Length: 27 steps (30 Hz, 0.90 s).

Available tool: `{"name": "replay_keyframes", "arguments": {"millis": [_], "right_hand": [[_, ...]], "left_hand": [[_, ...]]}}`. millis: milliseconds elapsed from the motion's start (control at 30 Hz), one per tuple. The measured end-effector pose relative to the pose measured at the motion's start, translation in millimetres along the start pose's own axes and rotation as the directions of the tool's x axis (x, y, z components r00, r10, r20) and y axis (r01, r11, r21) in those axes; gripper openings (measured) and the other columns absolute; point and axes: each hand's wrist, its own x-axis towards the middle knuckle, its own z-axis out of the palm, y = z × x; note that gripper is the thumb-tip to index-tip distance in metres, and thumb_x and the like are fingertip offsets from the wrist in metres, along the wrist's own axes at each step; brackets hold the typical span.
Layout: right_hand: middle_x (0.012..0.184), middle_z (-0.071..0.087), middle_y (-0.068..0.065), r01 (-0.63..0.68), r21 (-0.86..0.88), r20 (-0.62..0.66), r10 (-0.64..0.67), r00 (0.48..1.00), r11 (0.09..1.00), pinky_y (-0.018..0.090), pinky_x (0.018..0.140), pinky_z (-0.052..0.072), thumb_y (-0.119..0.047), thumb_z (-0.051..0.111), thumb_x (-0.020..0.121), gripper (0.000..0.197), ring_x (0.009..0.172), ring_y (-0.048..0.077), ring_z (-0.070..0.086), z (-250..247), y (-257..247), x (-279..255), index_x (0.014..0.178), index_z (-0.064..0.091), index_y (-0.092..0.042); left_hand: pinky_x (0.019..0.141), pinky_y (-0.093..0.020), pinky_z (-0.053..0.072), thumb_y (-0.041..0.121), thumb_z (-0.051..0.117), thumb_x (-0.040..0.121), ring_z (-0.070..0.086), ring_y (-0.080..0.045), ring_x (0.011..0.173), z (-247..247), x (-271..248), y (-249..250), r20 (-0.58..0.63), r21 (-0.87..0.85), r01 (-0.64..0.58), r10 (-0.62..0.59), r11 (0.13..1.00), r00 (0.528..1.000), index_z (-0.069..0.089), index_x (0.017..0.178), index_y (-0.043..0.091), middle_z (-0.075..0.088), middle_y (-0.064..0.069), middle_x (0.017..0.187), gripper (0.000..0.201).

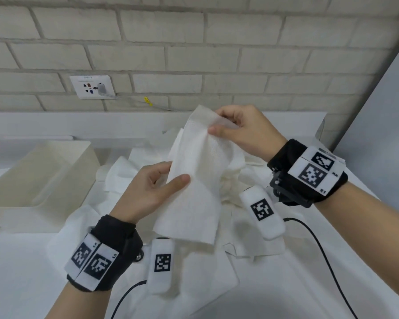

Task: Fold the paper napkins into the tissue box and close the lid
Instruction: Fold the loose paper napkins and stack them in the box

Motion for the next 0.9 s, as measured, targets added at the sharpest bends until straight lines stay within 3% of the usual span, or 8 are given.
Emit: {"name": "replay_keyframes", "arguments": {"millis": [167, 233, 400, 500, 633, 700, 800, 900], "right_hand": [[0.086, 0.069, 0.000, 0.082, -0.039, -0.057, -0.084, 0.995, 0.996, 0.025, 0.080, 0.047, -0.013, 0.057, 0.092, 0.014, 0.082, 0.010, 0.063, -17.0, -7.6, -0.8, 0.093, 0.069, -0.007], [0.084, 0.069, -0.011, 0.105, -0.051, 0.069, -0.101, 0.992, 0.993, 0.016, 0.079, 0.046, -0.013, 0.057, 0.091, 0.012, 0.082, 0.001, 0.062, -25.6, -11.7, -4.3, 0.091, 0.070, -0.012], [0.085, 0.068, -0.010, 0.126, 0.026, 0.342, -0.127, 0.931, 0.992, 0.010, 0.079, 0.045, -0.009, 0.063, 0.084, 0.008, 0.082, -0.003, 0.061, -27.5, -24.5, -12.0, 0.088, 0.066, -0.015], [0.098, 0.067, -0.002, 0.190, -0.006, 0.300, -0.179, 0.937, 0.982, 0.015, 0.092, 0.041, -0.011, 0.066, 0.084, 0.010, 0.096, 0.002, 0.059, -18.4, -24.8, -7.7, 0.086, 0.064, -0.021], [0.119, 0.057, -0.006, 0.134, -0.013, 0.304, -0.124, 0.945, 0.991, 0.004, 0.096, 0.028, -0.012, 0.062, 0.087, 0.018, 0.115, 0.003, 0.048, -4.1, -16.7, 3.0, 0.075, 0.052, -0.022], [0.110, 0.061, 0.000, 0.081, 0.041, 0.370, -0.090, 0.924, 0.996, 0.013, 0.093, 0.038, -0.010, 0.058, 0.089, 0.016, 0.105, 0.007, 0.054, 0.9, -11.9, 5.2, 0.076, 0.051, -0.015], [0.084, 0.061, -0.001, 0.052, 0.074, 0.334, -0.074, 0.940, 0.996, 0.023, 0.080, 0.046, -0.010, 0.058, 0.090, 0.013, 0.082, 0.006, 0.056, 4.0, -9.2, 5.5, 0.078, 0.054, -0.015], [0.082, 0.059, -0.003, 0.071, 0.070, 0.260, -0.087, 0.962, 0.995, 0.025, 0.078, 0.047, -0.011, 0.058, 0.090, 0.014, 0.081, 0.007, 0.057, 8.5, -10.4, 4.9, 0.078, 0.055, -0.017]], "left_hand": [[0.077, -0.027, 0.047, 0.056, 0.063, 0.082, 0.061, -0.014, 0.087, -9.2, 7.8, -20.3, -0.078, 0.387, 0.068, -0.041, 0.920, 0.996, 0.069, 0.080, 0.013, 0.066, 0.000, 0.086, 0.043], [0.079, -0.011, 0.040, 0.035, 0.059, 0.091, 0.056, -0.002, 0.096, -17.0, 9.0, -22.8, -0.177, 0.369, 0.129, -0.066, 0.921, 0.982, 0.066, 0.085, 0.031, 0.063, 0.014, 0.096, 0.010], [0.086, 0.005, 0.028, 0.017, 0.044, 0.100, 0.044, 0.024, 0.107, -17.1, 6.9, -7.5, -0.196, 0.222, 0.008, 0.036, 0.975, 0.980, 0.063, 0.104, 0.042, 0.060, 0.029, 0.113, 0.032], [0.091, -0.002, 0.033, 0.032, 0.046, 0.095, 0.050, 0.014, 0.112, -4.9, 2.9, 4.6, -0.141, 0.100, -0.079, 0.093, 0.992, 0.986, 0.064, 0.098, 0.048, 0.064, 0.033, 0.107, 0.025], [0.078, -0.007, 0.042, 0.047, 0.042, 0.091, 0.060, 0.007, 0.088, 8.7, -5.4, 17.6, -0.065, -0.057, -0.190, 0.186, 0.980, 0.980, 0.067, 0.083, 0.019, 0.067, 0.020, 0.088, 0.039], [0.076, -0.013, 0.044, 0.057, 0.052, 0.087, 0.059, 0.000, 0.084, 10.6, -6.8, 16.7, -0.028, 0.027, -0.249, 0.250, 0.968, 0.968, 0.066, 0.079, 0.021, 0.064, 0.013, 0.087, 0.040], [0.077, -0.017, 0.049, 0.045, 0.059, 0.082, 0.065, -0.006, 0.094, 10.8, -6.1, 10.9, -0.063, 0.067, -0.190, 0.194, 0.979, 0.979, 0.071, 0.091, 0.031, 0.068, 0.014, 0.099, 0.021], [0.080, -0.021, 0.050, 0.030, 0.063, 0.083, 0.064, -0.008, 0.100, 18.9, -5.1, 7.8, -0.165, -0.036, -0.169, 0.161, 0.985, 0.973, 0.060, 0.109, 0.033, 0.069, 0.013, 0.104, 0.027]]}}
